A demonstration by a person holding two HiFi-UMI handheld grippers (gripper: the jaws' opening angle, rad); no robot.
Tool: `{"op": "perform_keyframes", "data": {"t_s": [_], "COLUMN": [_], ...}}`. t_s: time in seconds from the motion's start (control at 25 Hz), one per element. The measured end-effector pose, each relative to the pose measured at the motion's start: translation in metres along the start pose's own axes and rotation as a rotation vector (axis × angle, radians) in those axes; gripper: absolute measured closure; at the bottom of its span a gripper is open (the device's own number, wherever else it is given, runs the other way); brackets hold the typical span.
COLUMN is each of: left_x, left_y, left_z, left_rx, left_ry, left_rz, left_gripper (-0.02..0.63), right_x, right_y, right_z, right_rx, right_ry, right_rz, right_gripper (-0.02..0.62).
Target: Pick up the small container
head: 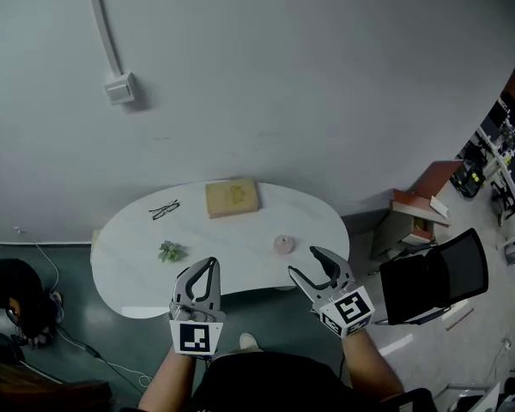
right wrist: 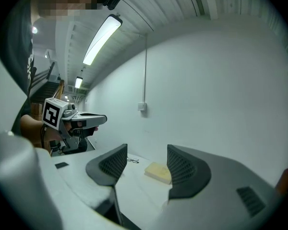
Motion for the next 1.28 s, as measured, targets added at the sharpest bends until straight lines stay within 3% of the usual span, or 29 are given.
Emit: {"op": "perform_keyframes", "data": {"t_s": [0.28,0.64,0.84,1.28], "left_x": [0.015,0.024,0.040,0.096], "left_y": [0.015,0.025,0.027,0.039], "left_z": [0.020,0.010,0.000,0.012], "left_rx": [-0.005,-0.030,-0.040,-0.047], "left_ry": [0.026,0.079,0.095,0.043], "left_rz": [-0.027,-0.033,-0.030,0.020], "left_gripper": [0.601,0.601,0.601,0.601], "right_x": [0.018,0.013,0.014,0.066], "right_y": [-0.004,0.017,0.036,0.060], "right_z": [-0.001,-0.011,-0.020,-0.083], "right_rx": [-0.011,0.006,0.025,0.012], "right_ry": [0.045,0.103,0.092,0.035], "right_rz": [-0.006,0.034,0.078,0.134], "right_gripper": [0.344,0.344,0.344,0.344]}}
Point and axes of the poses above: the fingertips, and each gripper's own axes: x forward along the fingers, z to its left, y out of its underside, the point moved 3 cm from there along -x, backward along the fingers, and after that the axes turned 14 degrees about x, right-handed, at the moved point
